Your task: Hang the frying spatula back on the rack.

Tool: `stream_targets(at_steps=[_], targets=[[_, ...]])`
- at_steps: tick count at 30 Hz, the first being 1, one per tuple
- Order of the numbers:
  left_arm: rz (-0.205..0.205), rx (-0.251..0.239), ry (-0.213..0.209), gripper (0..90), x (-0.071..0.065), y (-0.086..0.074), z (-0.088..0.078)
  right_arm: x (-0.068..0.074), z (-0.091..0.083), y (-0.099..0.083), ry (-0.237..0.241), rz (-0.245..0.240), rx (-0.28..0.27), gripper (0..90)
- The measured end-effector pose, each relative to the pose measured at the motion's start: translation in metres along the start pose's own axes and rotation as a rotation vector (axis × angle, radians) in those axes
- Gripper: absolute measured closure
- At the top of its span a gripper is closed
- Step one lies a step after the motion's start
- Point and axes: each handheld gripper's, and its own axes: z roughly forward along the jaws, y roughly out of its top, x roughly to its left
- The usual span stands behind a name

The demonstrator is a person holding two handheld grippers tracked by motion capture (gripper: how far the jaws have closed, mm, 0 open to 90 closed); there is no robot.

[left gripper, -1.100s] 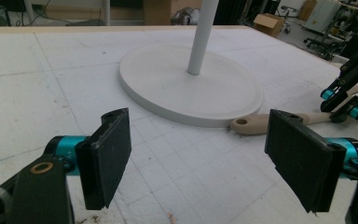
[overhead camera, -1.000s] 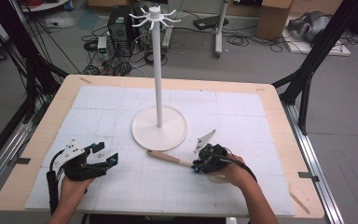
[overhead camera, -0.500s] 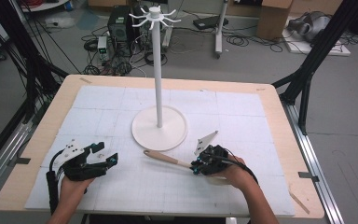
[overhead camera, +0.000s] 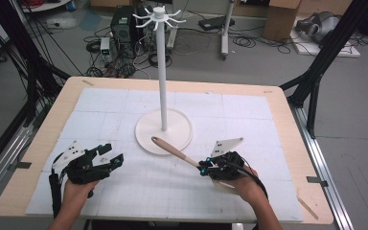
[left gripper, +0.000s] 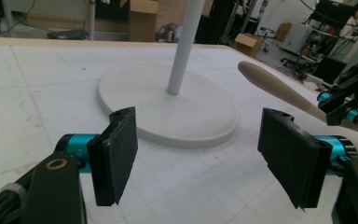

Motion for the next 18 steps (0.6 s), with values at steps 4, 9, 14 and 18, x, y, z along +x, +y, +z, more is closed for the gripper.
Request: stream_targets(at_steps=[4,9,14,18], targets=[[0.001,0.001,-0.031,28.5,-0.007,0.006,0.007,0.006,-0.005,-0.001,-0.030,0.027,-0.084,77.2],[-0.023,-0.020,-0.063,28.0,-0.014,0.015,0.019,0.012,-0.007,0.001,-0.075,0.057,-0.159,77.2],[-0.045,-0.025,-0.116,30.0,-0.023,0.026,0.033,0.018,-0.006,0.005,-0.104,0.076,-0.197,77.2],[-0.051,-0.016,-0.151,30.4,-0.032,0.037,0.048,0.020,-0.003,0.007,-0.115,0.075,-0.208,77.1]])
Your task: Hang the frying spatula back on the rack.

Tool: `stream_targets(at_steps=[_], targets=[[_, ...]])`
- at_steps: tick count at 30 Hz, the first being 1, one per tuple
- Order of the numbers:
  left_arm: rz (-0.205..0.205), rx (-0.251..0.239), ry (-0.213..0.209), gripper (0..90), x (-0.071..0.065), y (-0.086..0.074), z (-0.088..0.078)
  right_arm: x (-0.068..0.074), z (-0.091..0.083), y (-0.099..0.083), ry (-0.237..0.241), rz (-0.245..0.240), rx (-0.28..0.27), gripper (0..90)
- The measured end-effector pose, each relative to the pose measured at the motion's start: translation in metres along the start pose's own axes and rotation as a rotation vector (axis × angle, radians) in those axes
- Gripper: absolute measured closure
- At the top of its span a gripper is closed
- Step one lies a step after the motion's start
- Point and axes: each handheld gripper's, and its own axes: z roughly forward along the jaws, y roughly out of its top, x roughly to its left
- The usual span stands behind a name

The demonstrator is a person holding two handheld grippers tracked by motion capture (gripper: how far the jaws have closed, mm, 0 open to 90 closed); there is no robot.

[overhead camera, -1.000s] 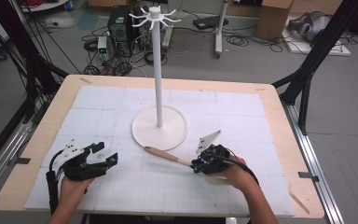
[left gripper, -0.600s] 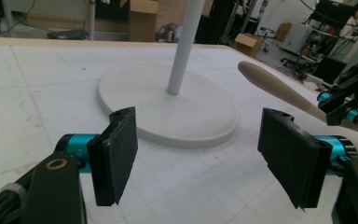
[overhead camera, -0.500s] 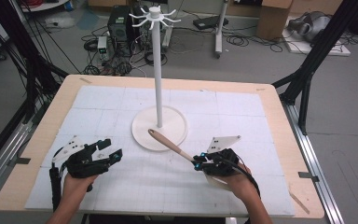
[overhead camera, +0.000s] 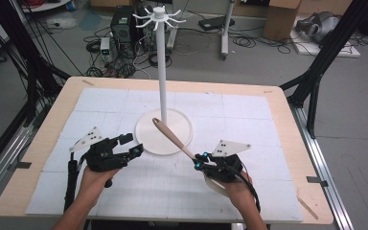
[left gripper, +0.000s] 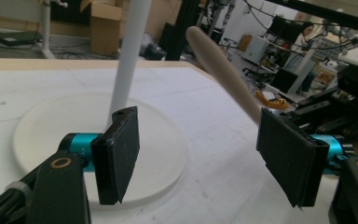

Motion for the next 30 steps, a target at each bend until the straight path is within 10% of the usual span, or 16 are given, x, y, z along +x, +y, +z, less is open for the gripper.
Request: stream_targets(at_steps=[16,30], targets=[[-0.082,0.031,-0.039,35.4,-0.016,0.019,0.043,0.010,0.006,0.009,0.012,-0.010,-0.041,77.1],[-0.160,0.028,0.014,57.2,-0.016,0.025,0.050,0.014,0.014,0.020,-0.003,-0.024,-0.034,77.0]])
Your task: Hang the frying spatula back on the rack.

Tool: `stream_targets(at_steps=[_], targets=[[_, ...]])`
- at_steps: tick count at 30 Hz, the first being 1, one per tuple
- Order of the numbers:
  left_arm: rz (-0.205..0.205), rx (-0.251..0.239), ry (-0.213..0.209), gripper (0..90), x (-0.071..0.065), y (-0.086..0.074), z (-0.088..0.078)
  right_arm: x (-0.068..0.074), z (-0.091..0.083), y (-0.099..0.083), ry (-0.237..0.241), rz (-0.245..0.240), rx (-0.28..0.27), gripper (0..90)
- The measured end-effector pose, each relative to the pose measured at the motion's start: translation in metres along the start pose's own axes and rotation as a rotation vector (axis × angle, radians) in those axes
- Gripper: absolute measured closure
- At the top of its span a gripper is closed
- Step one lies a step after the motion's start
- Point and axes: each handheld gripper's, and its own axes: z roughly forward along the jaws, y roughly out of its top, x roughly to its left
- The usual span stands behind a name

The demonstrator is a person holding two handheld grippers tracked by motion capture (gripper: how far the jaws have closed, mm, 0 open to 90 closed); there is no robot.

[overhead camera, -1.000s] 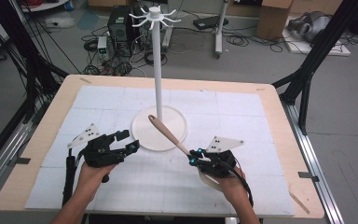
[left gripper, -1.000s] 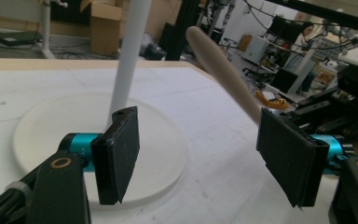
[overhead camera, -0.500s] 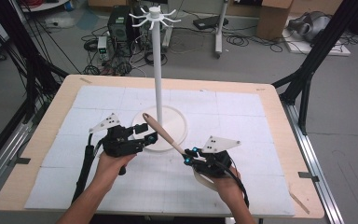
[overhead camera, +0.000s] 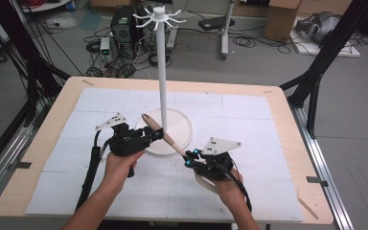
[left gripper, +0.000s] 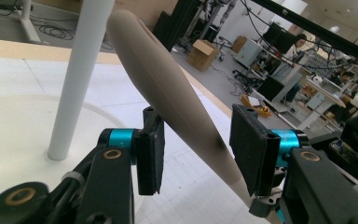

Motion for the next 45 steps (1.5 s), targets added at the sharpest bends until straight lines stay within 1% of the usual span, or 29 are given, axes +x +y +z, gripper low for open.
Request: stream_targets(at_steps=[1,3,4,10,12,13,18,19,23,24,26,27,29,30,34,36,38,39,41,42,45], targets=[[-0.011,-0.004,0.001,58.9,0.000,0.000,0.000,0.000,0.001,0.001,-0.004,-0.001,0.004,77.0],[-0.026,-0.002,0.010,59.8,0.000,0.002,0.000,0.001,0.002,0.002,-0.005,-0.002,0.009,77.0],[-0.035,-0.009,0.010,60.3,0.000,0.002,0.001,0.001,0.002,0.003,-0.008,-0.005,0.009,77.0],[-0.072,-0.045,-0.034,67.0,-0.006,0.009,0.001,0.002,0.004,0.006,-0.006,-0.010,0.006,76.9],[-0.072,-0.051,-0.043,68.4,-0.010,0.013,0.001,0.002,0.004,0.007,-0.006,-0.011,0.001,76.9],[-0.070,-0.055,-0.051,69.0,-0.012,0.016,0.001,0.003,0.004,0.008,-0.005,-0.003,-0.007,76.8],[-0.036,-0.076,-0.084,71.7,-0.025,0.027,0.004,0.002,0.002,0.013,-0.009,-0.001,-0.040,76.6],[-0.029,-0.082,-0.086,72.0,-0.028,0.029,0.004,0.001,0.001,0.013,-0.008,0.005,-0.047,76.6],[0.041,-0.099,-0.113,72.8,-0.038,0.033,0.008,0.000,-0.002,0.015,-0.009,-0.001,-0.075,75.2],[0.068,-0.108,-0.114,72.9,-0.040,0.035,0.008,0.000,-0.003,0.014,-0.011,0.001,-0.077,74.2],[0.115,-0.124,-0.113,73.1,-0.043,0.039,0.006,-0.001,-0.006,0.013,-0.019,0.003,-0.081,65.4],[0.126,-0.129,-0.120,73.2,-0.043,0.042,0.005,-0.002,-0.009,0.012,-0.024,0.016,-0.079,63.8],[0.143,-0.134,-0.141,73.3,-0.043,0.048,0.003,-0.005,-0.016,0.010,-0.036,0.015,-0.103,62.9],[0.153,-0.137,-0.151,73.4,-0.043,0.051,0.002,-0.006,-0.021,0.008,-0.046,0.018,-0.114,60.9],[0.213,-0.129,-0.166,73.4,-0.044,0.066,0.000,-0.014,-0.037,-0.001,-0.096,0.040,-0.144,53.1],[0.244,-0.121,-0.187,73.5,-0.045,0.075,-0.001,-0.019,-0.045,-0.006,-0.121,0.059,-0.149,50.3],[0.276,-0.116,-0.205,73.4,-0.046,0.083,-0.001,-0.025,-0.052,-0.012,-0.163,0.066,-0.158,42.7],[0.289,-0.114,-0.214,73.4,-0.047,0.087,-0.001,-0.027,-0.055,-0.015,-0.185,0.077,-0.158,38.7],[0.313,-0.095,-0.221,73.4,-0.049,0.096,0.000,-0.032,-0.061,-0.021,-0.228,0.088,-0.165,30.3],[0.327,-0.082,-0.226,73.4,-0.049,0.100,0.001,-0.033,-0.064,-0.024,-0.247,0.102,-0.168,27.3],[0.356,-0.074,-0.234,73.4,-0.052,0.111,0.004,-0.039,-0.072,-0.031,-0.291,0.116,-0.180,21.7]])
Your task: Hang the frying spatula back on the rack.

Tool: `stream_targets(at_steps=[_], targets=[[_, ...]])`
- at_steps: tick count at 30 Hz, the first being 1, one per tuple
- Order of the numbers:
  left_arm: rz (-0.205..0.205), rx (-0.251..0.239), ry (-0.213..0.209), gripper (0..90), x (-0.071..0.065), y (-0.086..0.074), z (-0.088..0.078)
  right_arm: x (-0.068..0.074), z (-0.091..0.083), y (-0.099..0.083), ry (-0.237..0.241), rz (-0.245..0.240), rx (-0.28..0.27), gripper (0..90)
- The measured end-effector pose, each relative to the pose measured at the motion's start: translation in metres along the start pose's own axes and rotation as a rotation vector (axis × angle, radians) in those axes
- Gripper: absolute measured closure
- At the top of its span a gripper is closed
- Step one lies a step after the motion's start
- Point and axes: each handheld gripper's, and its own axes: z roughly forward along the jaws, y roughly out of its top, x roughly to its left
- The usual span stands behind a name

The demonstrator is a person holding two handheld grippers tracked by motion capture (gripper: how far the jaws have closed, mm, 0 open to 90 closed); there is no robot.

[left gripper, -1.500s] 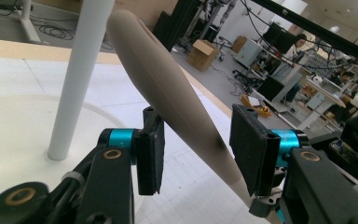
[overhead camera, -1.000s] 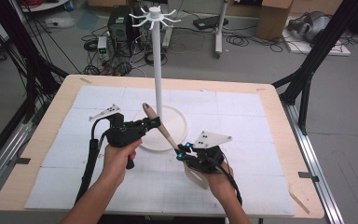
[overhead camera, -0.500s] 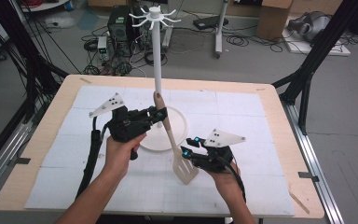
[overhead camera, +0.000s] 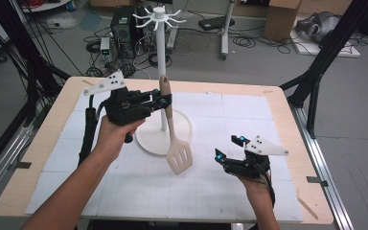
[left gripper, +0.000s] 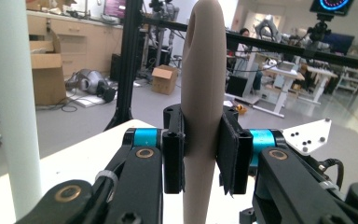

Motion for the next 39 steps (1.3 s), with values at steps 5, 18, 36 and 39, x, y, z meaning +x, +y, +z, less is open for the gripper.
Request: stream_targets(at_steps=[5,18,36,39], targets=[[0.050,0.006,-0.006,73.3,0.000,0.021,0.007,-0.007,-0.006,-0.007,-0.052,0.011,-0.010,19.6],[0.071,0.035,0.026,73.3,0.005,0.070,0.041,-0.007,-0.004,-0.011,-0.056,0.003,0.012,19.7],[-0.004,0.031,0.108,73.3,0.025,0.088,0.048,-0.008,-0.005,-0.013,-0.053,0.005,0.016,19.7],[-0.012,0.031,0.129,73.3,0.028,0.088,0.047,-0.007,-0.005,-0.013,-0.050,0.002,0.015,19.7]])
